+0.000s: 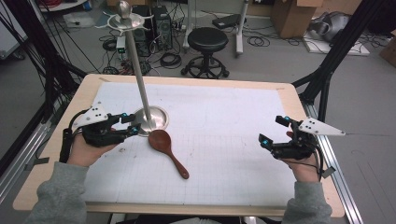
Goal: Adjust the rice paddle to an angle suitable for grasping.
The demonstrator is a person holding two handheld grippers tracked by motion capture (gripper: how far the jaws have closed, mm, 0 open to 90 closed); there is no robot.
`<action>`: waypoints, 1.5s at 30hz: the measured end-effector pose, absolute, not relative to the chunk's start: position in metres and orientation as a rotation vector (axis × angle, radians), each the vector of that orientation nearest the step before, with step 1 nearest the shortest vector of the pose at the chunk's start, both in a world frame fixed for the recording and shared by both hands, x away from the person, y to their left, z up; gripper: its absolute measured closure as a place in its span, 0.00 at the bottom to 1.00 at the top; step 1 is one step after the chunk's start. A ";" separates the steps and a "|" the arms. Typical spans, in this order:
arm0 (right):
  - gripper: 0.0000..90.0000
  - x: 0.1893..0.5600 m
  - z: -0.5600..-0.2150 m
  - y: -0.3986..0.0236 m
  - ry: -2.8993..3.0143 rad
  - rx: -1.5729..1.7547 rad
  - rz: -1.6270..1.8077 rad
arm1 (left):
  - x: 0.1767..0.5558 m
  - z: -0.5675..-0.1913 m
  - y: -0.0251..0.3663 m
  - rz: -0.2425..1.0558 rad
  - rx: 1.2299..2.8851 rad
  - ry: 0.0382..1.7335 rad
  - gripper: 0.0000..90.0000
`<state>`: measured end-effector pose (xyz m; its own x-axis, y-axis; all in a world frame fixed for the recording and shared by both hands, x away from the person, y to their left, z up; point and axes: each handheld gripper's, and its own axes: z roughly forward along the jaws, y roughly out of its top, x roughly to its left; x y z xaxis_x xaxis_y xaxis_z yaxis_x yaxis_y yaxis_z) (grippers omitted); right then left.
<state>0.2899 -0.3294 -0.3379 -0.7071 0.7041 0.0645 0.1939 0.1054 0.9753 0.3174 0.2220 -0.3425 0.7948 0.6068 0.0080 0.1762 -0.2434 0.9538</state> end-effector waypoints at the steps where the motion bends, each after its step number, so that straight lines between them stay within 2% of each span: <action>1: 0.00 0.289 -0.338 -0.330 1.974 0.876 1.632 | 0.319 -0.344 0.219 0.453 1.807 0.610 0.69; 15: 0.00 0.283 -0.340 -0.330 1.997 0.865 1.614 | 0.333 -0.363 0.194 0.459 1.890 0.624 0.93; 27: 0.00 0.279 -0.342 -0.332 2.008 0.868 1.621 | 0.342 -0.379 0.179 0.426 1.930 0.643 0.98; 45: 0.00 0.274 -0.345 -0.331 2.029 0.862 1.611 | 0.364 -0.398 0.159 0.350 1.981 0.665 0.99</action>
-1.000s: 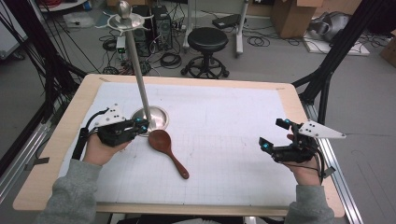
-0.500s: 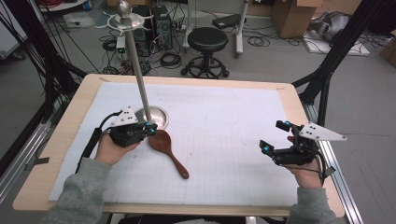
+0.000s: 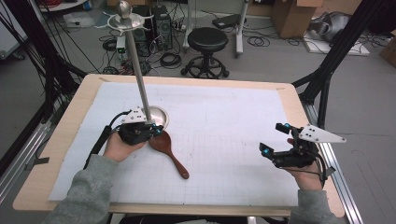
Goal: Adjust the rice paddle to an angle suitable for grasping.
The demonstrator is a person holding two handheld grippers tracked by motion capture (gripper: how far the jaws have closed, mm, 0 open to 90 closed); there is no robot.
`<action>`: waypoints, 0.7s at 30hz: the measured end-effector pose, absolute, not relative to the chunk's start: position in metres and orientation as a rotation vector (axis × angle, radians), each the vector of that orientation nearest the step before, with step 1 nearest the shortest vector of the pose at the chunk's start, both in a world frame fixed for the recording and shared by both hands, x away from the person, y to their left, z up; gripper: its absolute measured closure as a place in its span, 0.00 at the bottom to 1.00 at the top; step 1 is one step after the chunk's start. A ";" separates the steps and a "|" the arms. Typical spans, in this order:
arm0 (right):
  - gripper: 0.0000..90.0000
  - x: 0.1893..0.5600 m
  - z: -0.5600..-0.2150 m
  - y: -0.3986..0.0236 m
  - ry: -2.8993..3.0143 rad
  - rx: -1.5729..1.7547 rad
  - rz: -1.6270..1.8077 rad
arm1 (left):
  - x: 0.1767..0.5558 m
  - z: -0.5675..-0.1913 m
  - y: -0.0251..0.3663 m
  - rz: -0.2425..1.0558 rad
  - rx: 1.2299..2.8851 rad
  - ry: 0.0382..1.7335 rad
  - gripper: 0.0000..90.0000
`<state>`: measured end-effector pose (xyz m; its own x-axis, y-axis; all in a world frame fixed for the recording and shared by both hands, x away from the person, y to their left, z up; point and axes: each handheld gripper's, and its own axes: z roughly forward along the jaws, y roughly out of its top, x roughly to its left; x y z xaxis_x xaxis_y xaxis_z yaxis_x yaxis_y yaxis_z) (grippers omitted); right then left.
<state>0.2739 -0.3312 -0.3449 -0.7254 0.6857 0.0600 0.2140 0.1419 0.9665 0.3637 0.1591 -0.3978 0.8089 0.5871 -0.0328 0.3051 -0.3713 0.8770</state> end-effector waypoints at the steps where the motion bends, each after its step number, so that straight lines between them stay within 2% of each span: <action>1: 0.00 0.274 -0.345 -0.331 2.029 0.862 1.611 | 0.365 -0.399 0.157 0.355 1.988 0.669 0.99; 21: 0.00 0.257 -0.337 -0.333 2.013 0.838 1.671 | 0.390 -0.419 0.129 0.301 2.083 0.709 0.99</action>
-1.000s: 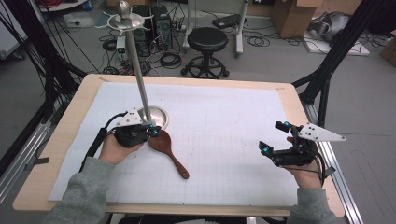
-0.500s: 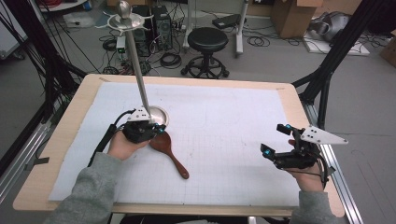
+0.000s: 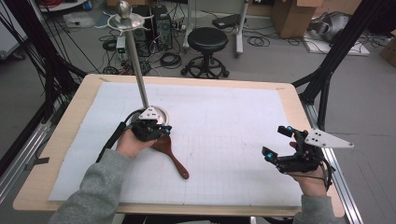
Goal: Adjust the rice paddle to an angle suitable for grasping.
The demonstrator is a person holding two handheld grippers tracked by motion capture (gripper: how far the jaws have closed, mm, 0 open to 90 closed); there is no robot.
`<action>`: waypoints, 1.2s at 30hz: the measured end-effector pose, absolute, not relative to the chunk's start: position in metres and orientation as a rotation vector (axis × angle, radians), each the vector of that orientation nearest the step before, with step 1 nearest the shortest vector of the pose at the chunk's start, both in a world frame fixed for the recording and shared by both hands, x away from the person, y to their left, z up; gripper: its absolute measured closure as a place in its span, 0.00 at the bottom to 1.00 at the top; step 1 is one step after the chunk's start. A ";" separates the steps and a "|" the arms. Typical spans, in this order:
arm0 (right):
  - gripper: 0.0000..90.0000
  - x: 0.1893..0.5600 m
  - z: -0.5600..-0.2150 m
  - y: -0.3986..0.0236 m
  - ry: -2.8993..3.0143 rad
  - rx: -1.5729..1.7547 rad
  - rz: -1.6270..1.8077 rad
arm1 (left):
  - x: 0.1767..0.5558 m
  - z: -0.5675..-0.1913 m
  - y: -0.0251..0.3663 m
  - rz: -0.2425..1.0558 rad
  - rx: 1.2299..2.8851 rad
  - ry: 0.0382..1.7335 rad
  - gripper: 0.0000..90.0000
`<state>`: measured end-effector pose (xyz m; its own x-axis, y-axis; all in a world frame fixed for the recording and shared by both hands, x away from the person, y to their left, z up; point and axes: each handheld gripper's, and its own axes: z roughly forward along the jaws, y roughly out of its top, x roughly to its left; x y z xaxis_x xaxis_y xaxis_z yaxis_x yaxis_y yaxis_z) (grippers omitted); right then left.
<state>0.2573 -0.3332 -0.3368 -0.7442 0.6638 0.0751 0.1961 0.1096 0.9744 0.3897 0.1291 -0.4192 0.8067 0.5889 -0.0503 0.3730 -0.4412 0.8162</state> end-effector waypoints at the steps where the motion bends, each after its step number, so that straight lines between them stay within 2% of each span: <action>1: 0.00 0.255 -0.336 -0.334 2.013 0.837 1.666 | 0.391 -0.420 0.125 0.291 2.098 0.703 0.99; 14: 0.00 0.244 -0.341 -0.344 2.010 0.884 1.630 | 0.402 -0.432 0.113 0.256 2.150 0.726 0.99; 36: 0.00 0.241 -0.344 -0.348 2.014 0.902 1.612 | 0.405 -0.436 0.111 0.290 2.250 0.742 0.99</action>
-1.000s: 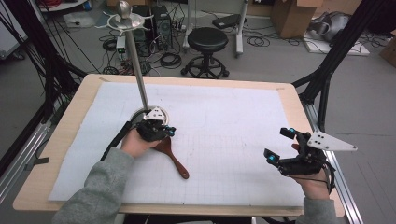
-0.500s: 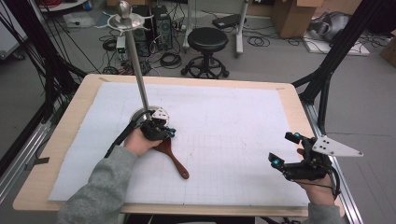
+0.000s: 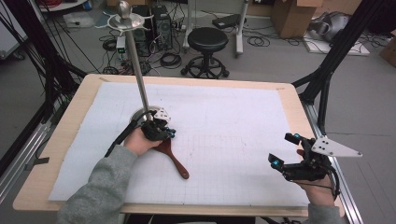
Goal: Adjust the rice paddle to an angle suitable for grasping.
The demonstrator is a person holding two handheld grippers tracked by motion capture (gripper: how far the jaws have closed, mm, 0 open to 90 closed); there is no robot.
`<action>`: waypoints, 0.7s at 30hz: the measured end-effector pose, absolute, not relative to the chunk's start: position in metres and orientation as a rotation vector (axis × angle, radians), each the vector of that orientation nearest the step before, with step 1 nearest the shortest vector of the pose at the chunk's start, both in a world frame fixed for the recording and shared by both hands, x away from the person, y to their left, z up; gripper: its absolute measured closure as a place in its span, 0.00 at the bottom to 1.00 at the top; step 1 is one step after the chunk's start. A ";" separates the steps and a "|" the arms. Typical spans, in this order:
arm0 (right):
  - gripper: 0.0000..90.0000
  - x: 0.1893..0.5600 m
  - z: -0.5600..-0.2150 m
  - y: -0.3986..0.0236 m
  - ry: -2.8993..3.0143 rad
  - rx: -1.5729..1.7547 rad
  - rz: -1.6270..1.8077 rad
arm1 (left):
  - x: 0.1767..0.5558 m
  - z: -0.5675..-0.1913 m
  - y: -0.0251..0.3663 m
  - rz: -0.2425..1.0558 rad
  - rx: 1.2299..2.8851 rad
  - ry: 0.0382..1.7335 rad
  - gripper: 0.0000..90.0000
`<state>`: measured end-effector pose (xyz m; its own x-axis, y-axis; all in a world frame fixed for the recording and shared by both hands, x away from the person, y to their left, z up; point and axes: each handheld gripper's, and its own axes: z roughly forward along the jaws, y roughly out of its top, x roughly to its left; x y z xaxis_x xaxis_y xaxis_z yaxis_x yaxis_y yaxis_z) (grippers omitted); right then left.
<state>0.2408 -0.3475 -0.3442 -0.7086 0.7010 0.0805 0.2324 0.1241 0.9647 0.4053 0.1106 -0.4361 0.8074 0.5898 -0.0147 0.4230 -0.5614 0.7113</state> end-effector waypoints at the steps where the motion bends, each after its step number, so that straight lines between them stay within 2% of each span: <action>1: 0.00 0.241 -0.344 -0.348 2.014 0.902 1.612 | 0.405 -0.436 0.111 0.290 2.250 0.742 0.99; 21: 0.00 0.260 -0.348 -0.331 2.063 0.865 1.632 | 0.383 -0.433 0.128 0.279 2.275 0.785 0.99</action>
